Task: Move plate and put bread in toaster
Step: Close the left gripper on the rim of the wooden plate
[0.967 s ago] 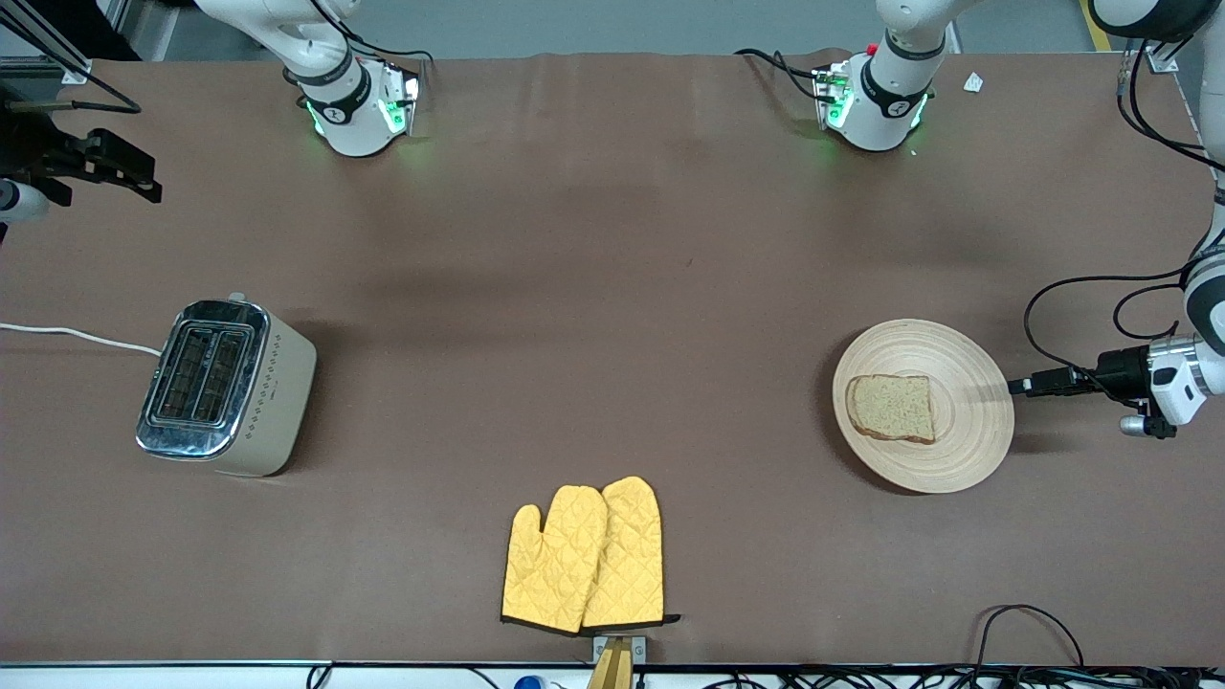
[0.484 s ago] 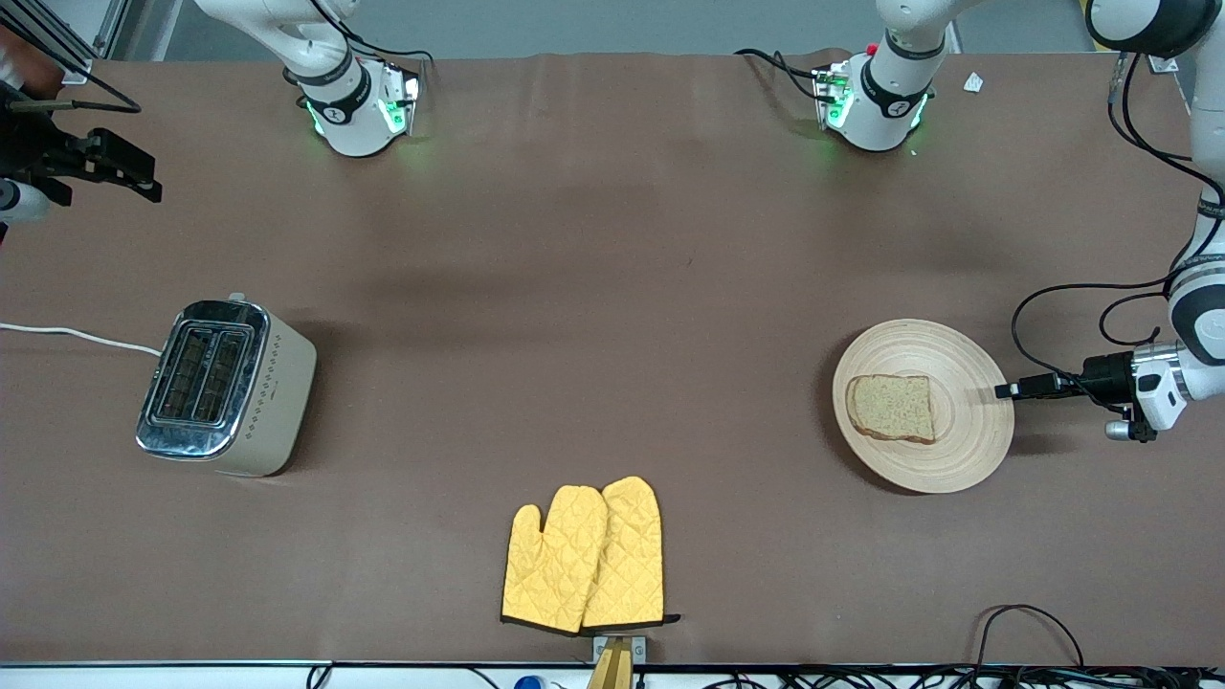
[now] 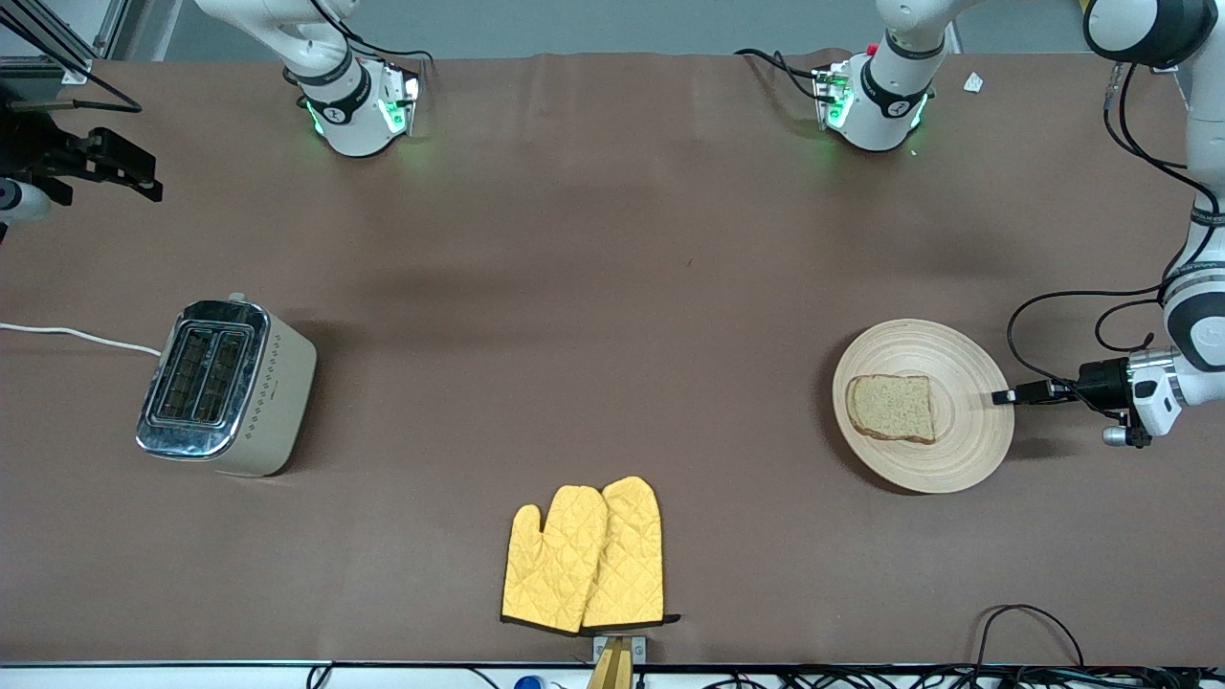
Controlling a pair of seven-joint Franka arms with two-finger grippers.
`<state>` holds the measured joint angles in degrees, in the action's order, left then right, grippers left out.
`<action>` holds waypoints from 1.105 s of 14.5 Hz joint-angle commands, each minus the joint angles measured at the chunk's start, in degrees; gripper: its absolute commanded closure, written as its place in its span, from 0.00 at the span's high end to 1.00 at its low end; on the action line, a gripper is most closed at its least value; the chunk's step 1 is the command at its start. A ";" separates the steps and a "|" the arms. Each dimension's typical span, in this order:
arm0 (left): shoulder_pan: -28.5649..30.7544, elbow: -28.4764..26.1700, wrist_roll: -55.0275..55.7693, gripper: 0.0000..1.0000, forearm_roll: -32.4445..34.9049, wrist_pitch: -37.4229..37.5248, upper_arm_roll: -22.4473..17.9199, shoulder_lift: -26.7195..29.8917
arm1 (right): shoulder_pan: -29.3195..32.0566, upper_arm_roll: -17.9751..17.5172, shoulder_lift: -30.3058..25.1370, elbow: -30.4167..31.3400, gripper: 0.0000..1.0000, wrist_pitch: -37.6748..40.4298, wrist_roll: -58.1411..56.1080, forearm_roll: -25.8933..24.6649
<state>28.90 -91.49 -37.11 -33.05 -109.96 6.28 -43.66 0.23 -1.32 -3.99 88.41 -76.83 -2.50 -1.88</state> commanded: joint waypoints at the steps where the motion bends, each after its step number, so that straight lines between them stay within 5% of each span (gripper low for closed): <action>1: 0.11 1.23 -0.77 0.37 -1.93 0.19 0.05 -1.08 | -0.23 0.00 0.04 -0.52 1.00 0.81 -0.31 -0.41; 16: 0.63 1.23 -2.88 0.01 -4.57 1.24 0.14 -2.40 | -0.32 -0.09 0.04 -0.52 1.00 0.81 -0.40 -0.32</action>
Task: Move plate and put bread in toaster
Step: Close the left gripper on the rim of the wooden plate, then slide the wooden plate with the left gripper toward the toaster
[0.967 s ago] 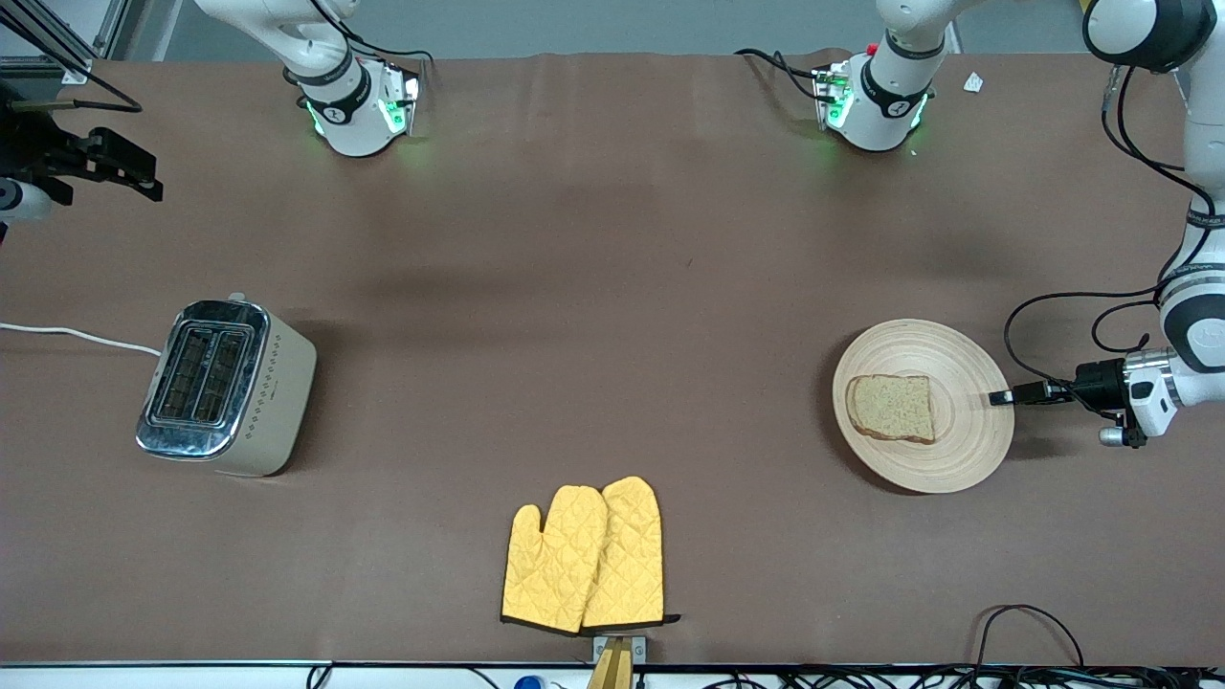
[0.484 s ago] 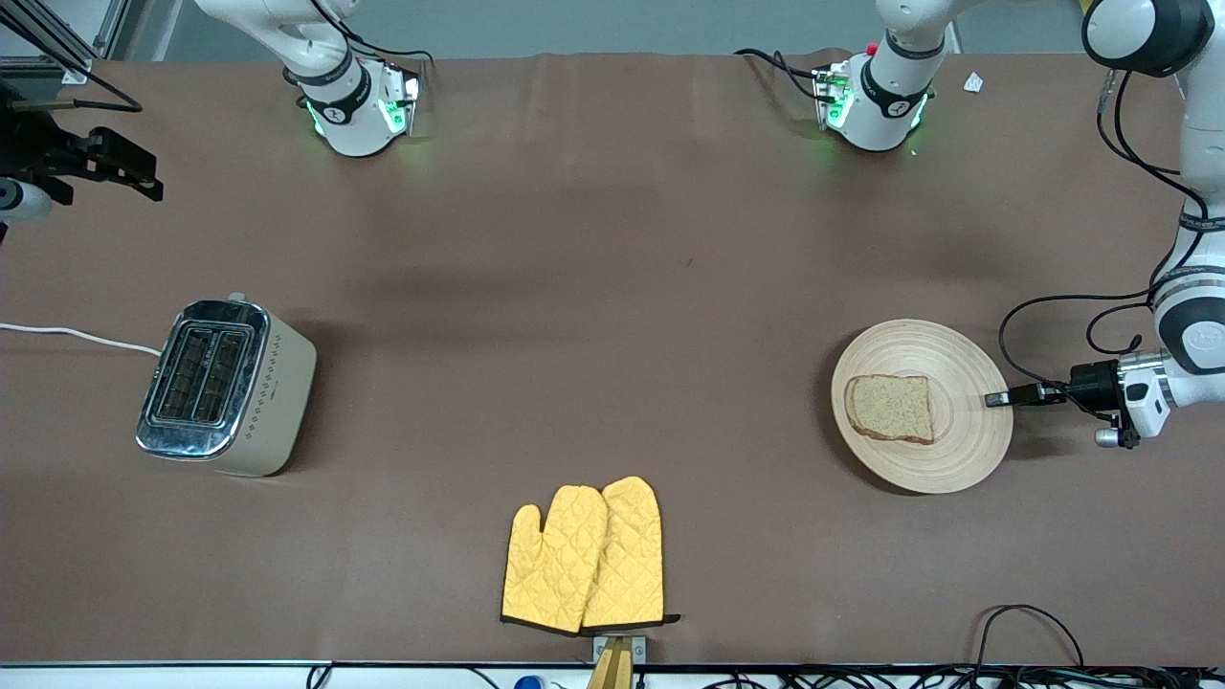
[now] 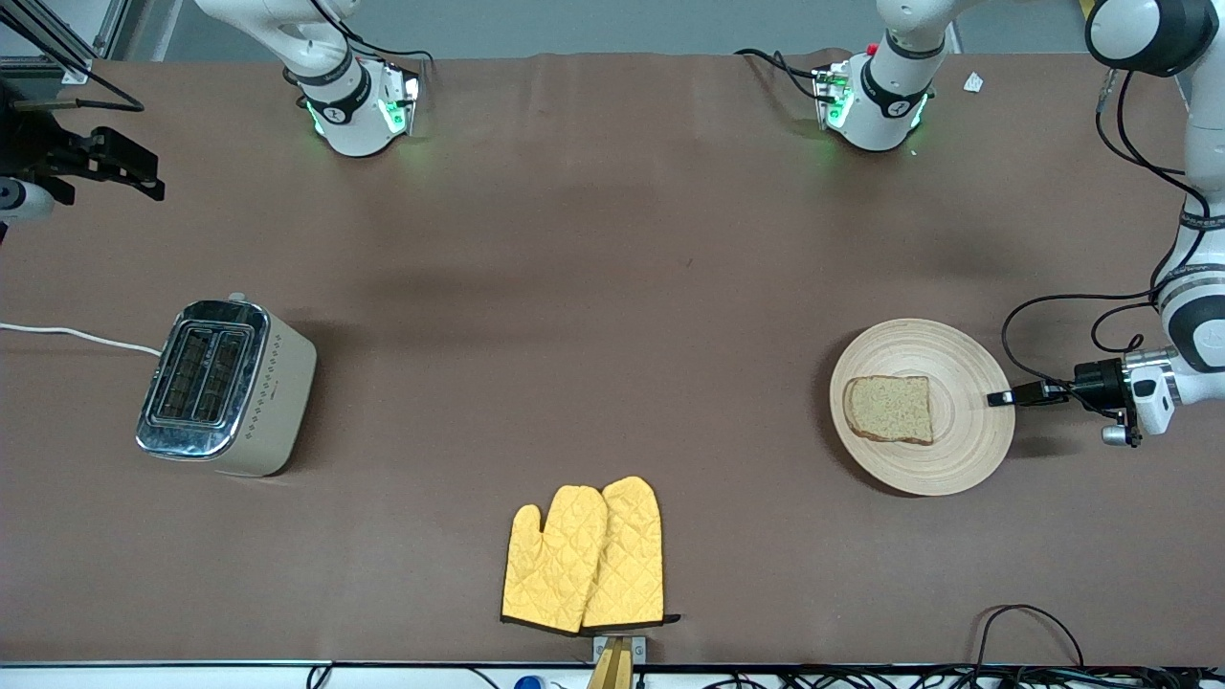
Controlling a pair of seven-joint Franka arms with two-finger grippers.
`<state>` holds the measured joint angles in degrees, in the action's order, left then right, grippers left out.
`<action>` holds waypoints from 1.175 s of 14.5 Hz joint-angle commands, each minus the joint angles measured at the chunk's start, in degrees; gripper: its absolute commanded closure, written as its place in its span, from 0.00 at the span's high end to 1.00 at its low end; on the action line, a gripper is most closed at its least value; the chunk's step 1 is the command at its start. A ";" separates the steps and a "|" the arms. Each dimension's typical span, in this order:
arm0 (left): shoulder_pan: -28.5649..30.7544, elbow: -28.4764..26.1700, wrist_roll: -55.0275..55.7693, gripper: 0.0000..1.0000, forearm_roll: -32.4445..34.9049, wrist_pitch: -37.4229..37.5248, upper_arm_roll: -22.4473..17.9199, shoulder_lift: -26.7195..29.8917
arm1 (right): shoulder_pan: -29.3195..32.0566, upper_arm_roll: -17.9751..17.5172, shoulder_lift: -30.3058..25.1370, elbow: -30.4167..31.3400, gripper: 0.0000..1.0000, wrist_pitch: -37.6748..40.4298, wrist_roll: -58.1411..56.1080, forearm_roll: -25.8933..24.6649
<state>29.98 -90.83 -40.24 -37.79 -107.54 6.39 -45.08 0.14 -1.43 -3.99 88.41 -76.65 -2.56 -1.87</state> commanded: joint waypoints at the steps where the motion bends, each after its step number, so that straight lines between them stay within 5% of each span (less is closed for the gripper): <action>1: -0.45 0.56 0.17 0.00 0.17 -0.31 0.20 -0.89 | -0.22 0.02 0.04 -0.52 1.00 0.62 -0.34 -0.41; 7: -0.45 3.72 -1.50 0.00 -0.36 1.81 3.80 -0.89 | -0.22 0.02 0.04 -0.52 1.00 0.62 -0.43 -0.41; 17: -1.06 3.82 -1.51 0.00 -0.53 2.16 16.88 -0.54 | -0.14 0.02 0.04 -0.52 1.00 0.71 -0.52 -0.41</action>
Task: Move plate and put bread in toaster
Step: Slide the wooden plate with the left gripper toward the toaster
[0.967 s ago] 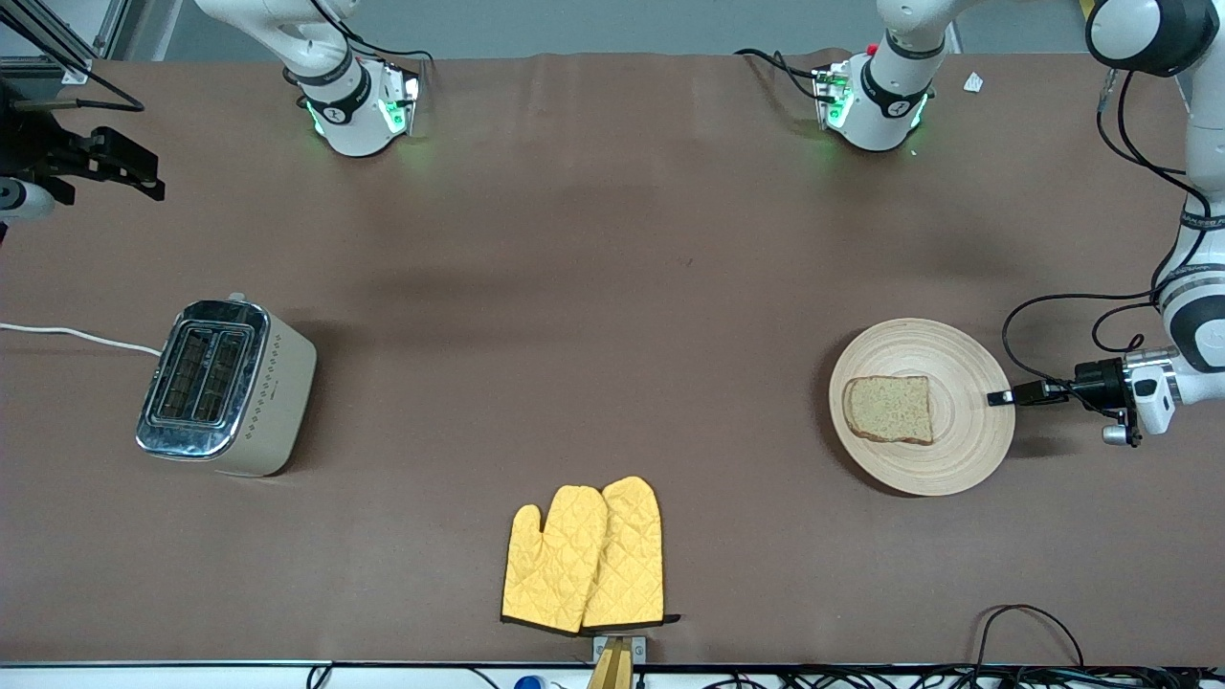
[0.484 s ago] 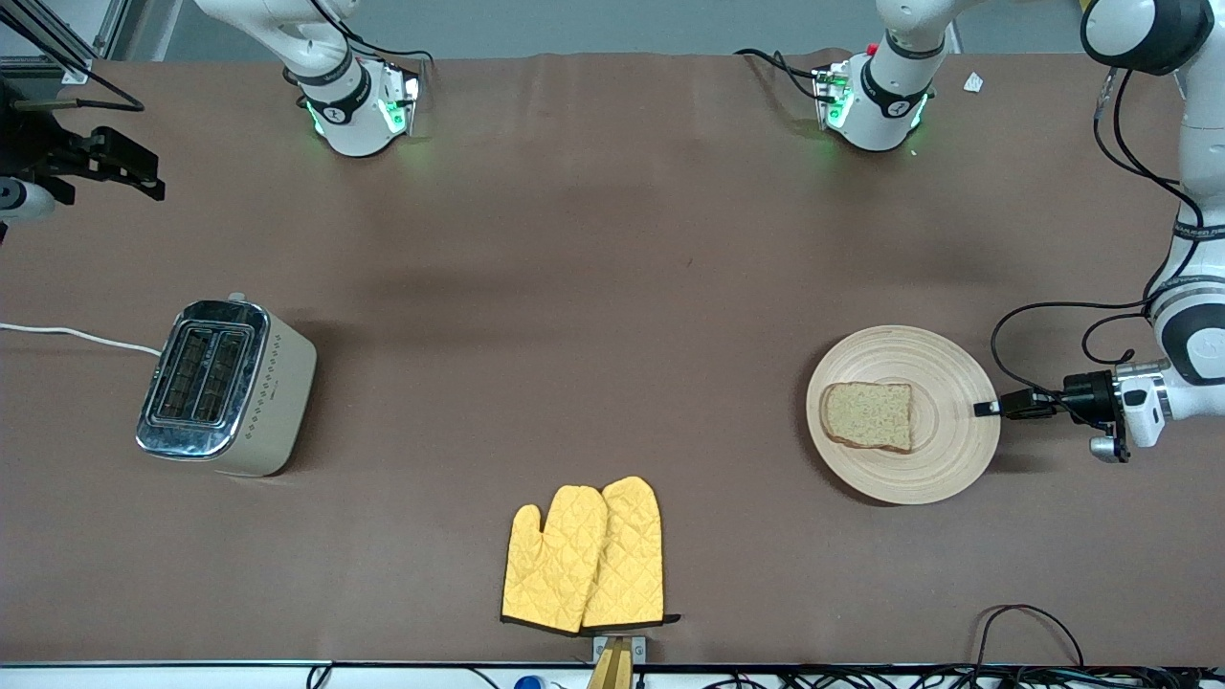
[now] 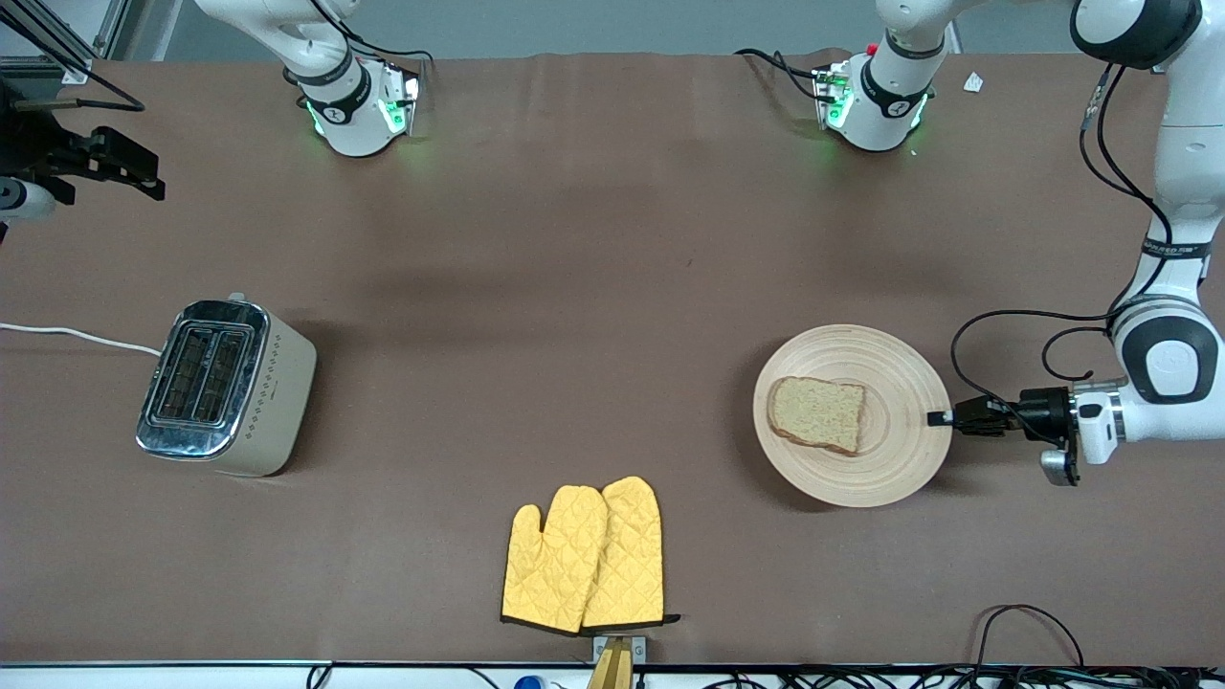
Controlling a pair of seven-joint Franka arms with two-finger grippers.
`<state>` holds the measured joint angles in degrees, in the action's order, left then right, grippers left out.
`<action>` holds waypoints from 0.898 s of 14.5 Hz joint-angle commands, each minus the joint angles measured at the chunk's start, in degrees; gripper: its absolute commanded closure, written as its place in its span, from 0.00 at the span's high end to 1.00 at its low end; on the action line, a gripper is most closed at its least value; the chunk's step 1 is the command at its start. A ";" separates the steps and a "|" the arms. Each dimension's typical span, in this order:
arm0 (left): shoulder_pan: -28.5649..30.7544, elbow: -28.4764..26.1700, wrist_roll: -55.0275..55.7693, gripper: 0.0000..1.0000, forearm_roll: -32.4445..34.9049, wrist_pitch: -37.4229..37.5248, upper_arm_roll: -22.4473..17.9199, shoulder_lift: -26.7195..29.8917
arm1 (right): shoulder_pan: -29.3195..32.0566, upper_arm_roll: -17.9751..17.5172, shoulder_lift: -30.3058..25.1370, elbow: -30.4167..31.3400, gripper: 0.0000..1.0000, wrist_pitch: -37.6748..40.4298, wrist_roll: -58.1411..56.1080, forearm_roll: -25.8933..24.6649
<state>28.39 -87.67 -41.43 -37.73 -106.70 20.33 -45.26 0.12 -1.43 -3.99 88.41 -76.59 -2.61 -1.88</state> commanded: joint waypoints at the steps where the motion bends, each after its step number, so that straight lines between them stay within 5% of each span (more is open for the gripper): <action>1: -0.17 0.58 -0.14 0.00 -0.67 1.23 4.09 -0.44 | -0.04 0.11 0.04 -0.52 1.00 0.65 -0.46 -0.41; 13: -13.18 -9.26 -1.02 0.00 -16.83 -3.77 4.81 -0.27 | 4.88 0.64 0.30 0.18 1.00 -0.58 -1.78 -0.41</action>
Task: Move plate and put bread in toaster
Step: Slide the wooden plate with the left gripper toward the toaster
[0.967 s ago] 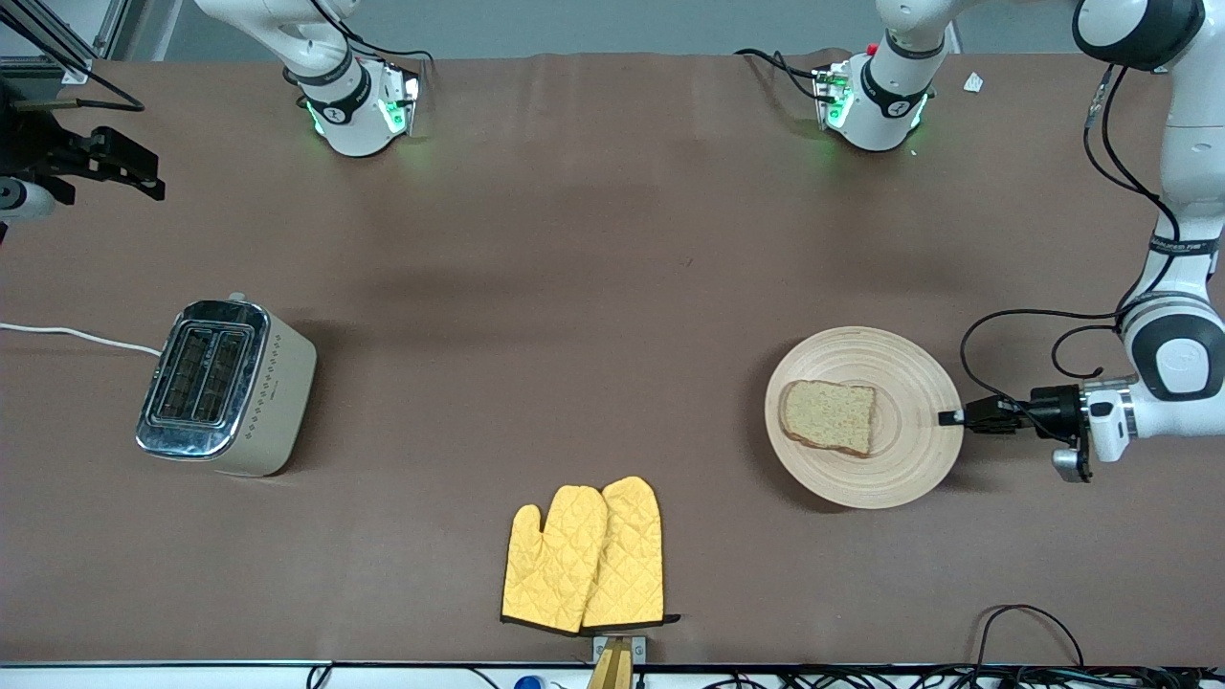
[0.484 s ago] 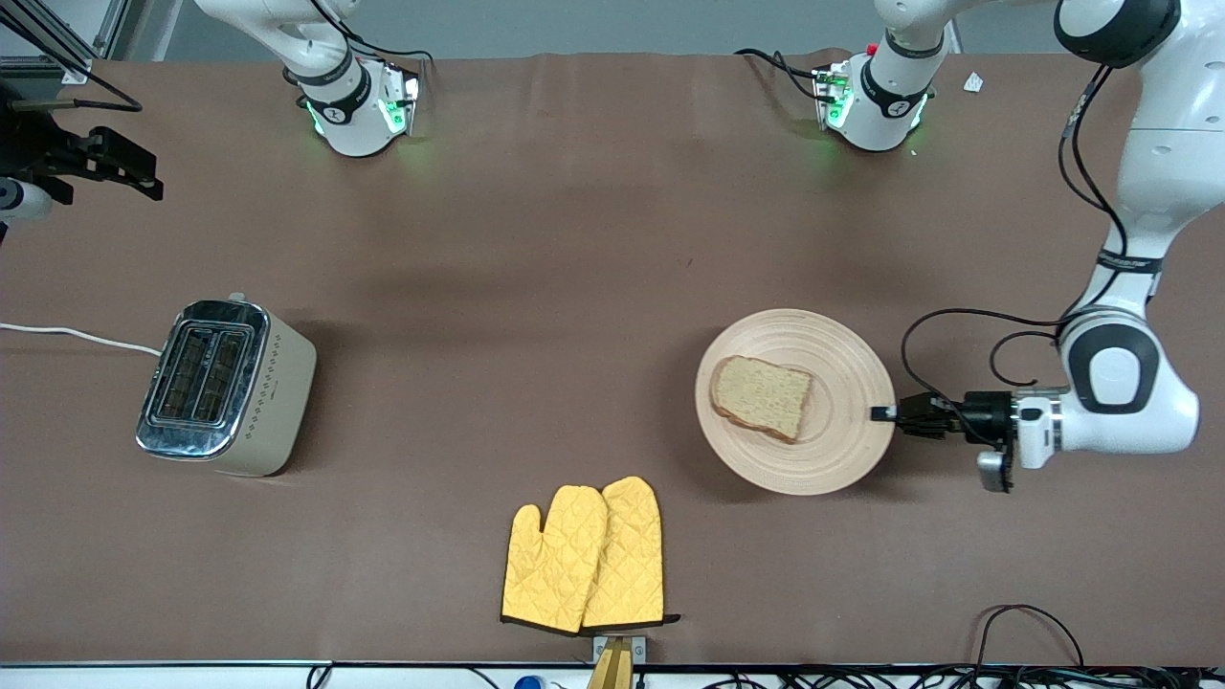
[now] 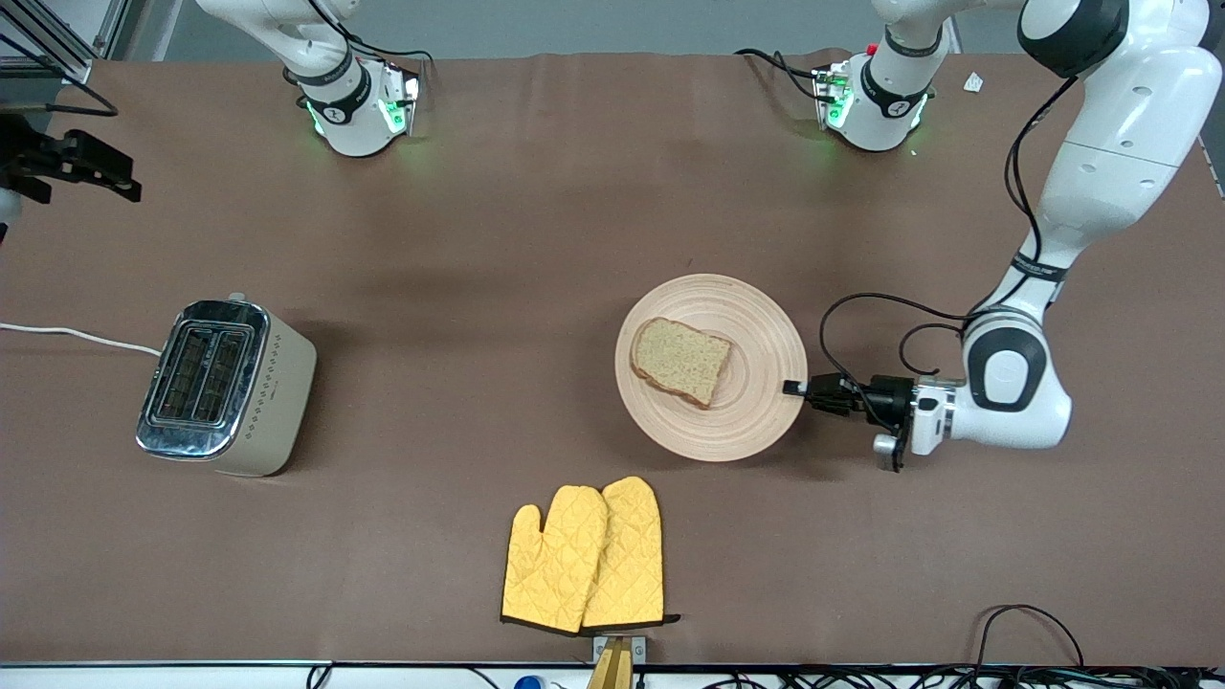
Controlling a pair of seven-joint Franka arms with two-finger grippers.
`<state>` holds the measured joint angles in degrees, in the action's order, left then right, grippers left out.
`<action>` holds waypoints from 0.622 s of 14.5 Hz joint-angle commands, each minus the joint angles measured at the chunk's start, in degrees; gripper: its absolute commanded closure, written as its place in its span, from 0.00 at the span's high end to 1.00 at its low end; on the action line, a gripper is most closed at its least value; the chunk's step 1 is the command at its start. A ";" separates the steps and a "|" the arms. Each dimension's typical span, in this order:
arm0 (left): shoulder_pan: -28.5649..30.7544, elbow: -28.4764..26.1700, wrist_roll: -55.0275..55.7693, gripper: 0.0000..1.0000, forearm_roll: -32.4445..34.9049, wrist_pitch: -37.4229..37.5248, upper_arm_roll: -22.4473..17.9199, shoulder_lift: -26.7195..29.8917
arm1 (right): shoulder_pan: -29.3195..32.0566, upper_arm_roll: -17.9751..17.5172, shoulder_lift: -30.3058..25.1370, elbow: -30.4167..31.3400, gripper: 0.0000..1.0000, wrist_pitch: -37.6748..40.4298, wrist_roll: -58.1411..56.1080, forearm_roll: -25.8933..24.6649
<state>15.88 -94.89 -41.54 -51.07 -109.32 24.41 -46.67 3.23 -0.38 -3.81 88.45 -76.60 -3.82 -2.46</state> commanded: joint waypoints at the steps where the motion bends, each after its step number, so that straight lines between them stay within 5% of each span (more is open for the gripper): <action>1: -1.46 -2.66 -0.92 0.00 -5.16 -1.86 1.51 0.97 | 1.86 -0.41 0.12 0.23 1.00 -1.18 -0.48 0.18; 9: -11.12 -7.14 -2.40 0.00 -12.46 -15.46 2.93 0.97 | 1.96 -0.67 1.87 0.76 1.00 -8.47 -0.66 0.27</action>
<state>6.21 -100.51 -41.76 -60.17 -122.28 26.75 -46.70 5.06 -0.45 -2.64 88.52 -83.46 -3.97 -2.40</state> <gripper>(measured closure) 0.881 0.000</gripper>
